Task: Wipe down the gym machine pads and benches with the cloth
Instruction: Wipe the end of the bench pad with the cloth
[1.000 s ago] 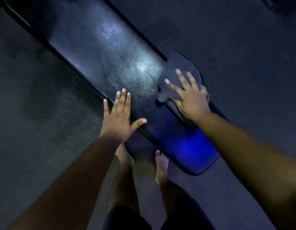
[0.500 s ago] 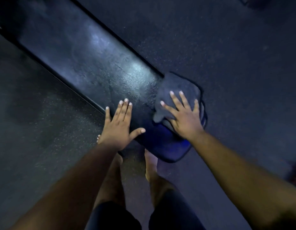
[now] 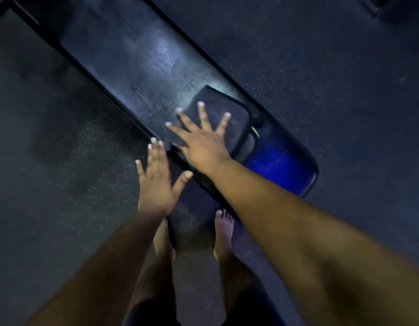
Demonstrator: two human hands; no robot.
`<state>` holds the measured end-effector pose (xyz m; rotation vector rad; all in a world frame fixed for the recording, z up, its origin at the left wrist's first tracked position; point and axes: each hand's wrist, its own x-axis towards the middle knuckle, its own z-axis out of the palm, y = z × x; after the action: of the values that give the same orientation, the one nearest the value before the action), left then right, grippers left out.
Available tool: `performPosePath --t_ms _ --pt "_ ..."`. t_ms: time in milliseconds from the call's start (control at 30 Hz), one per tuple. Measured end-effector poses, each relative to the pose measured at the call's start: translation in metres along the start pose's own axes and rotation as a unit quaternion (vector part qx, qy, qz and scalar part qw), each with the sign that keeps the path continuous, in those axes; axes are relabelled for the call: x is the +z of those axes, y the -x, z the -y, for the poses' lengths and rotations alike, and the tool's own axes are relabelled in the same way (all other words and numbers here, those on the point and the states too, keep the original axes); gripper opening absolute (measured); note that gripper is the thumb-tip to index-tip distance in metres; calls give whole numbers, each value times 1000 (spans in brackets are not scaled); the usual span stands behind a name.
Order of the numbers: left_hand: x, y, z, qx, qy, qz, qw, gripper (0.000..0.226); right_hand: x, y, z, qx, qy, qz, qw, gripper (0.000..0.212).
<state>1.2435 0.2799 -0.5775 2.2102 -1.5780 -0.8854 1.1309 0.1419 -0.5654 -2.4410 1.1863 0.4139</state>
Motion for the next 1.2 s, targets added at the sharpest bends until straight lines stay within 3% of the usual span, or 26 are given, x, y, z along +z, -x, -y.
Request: performPosePath --t_ms 100,200,267,367,433,467,533,600,667,767,833,867,967,1100,1200 --pt "-24 4 15 -39 69 -42 996 107 12 5 29 -101 82 2 992 66" --pt "-39 19 19 -37 28 20 999 106 43 86 -4 -227 161 37 960 57" --pt "-36 31 12 -33 7 68 997 109 56 144 -44 -252 173 69 950 59" --pt "-34 53 -19 -28 -3 126 992 112 40 210 -83 -182 104 109 972 69" --pt "-36 67 -47 -34 5 167 985 107 17 232 -85 -99 -7 132 986 63" --pt "-43 76 -67 -45 22 187 981 105 -3 243 -82 -66 -88 127 986 59" --pt "-59 93 -103 -65 71 212 972 103 -42 256 -66 -24 -263 34 964 50" --pt "-79 111 -131 -106 163 217 957 100 -82 269 -43 61 -431 -35 899 37" --pt "-114 132 -161 -161 280 185 928 92 -130 289 -15 120 -557 -48 820 28" --pt "-166 156 -195 -219 457 156 848 79 -181 310 14 159 -725 -31 669 22" --pt "-198 175 -209 -198 528 175 807 50 -209 322 28 162 -776 -30 609 25" --pt "-214 184 -213 -183 544 179 799 45 -224 325 34 154 -784 -34 600 25" --pt "-252 204 -216 -171 590 152 774 57 -260 328 56 136 -786 -43 602 26" --pt "-303 227 -207 -163 623 46 763 54 -289 321 85 108 -706 -90 694 20" --pt "-336 245 -199 -150 640 -26 753 42 -307 321 118 88 -698 -87 705 26"
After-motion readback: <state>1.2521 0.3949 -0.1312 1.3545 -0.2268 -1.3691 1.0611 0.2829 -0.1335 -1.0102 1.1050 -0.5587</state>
